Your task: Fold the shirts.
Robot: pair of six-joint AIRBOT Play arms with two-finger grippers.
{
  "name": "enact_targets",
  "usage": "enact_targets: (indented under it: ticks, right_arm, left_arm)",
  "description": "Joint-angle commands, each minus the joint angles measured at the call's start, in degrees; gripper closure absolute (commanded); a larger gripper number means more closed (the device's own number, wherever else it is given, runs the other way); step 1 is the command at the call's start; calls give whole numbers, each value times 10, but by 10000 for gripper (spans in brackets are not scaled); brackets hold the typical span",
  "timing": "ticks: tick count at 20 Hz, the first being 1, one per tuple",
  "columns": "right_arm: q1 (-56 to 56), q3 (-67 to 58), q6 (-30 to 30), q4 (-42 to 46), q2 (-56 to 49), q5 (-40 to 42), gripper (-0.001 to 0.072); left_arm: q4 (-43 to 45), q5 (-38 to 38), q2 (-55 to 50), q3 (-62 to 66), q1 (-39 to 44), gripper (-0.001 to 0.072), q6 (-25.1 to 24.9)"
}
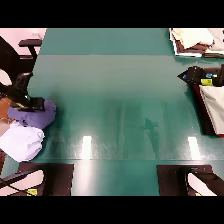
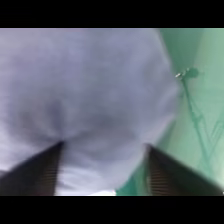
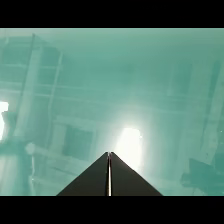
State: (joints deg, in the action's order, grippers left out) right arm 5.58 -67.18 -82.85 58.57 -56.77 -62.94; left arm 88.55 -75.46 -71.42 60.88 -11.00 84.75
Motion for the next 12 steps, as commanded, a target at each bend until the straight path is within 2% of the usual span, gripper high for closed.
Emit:
enact_targets:
  ticks: [1,3,8,12]
  right_arm:
    - [1,0,0,0,0,4,692]
    - [1,0,0,-1,1,14,692]
    - [1,-62,0,-5,1,28,692]
    - [0,-162,0,2,1,29,692]
  left_arm:
    - [6,38,5,-46,-3,566,14]
    - [6,49,30,-35,-3,684,14]
    - [-28,50,136,124,13,685,3]
    - [-82,20,153,296,117,686,-12]
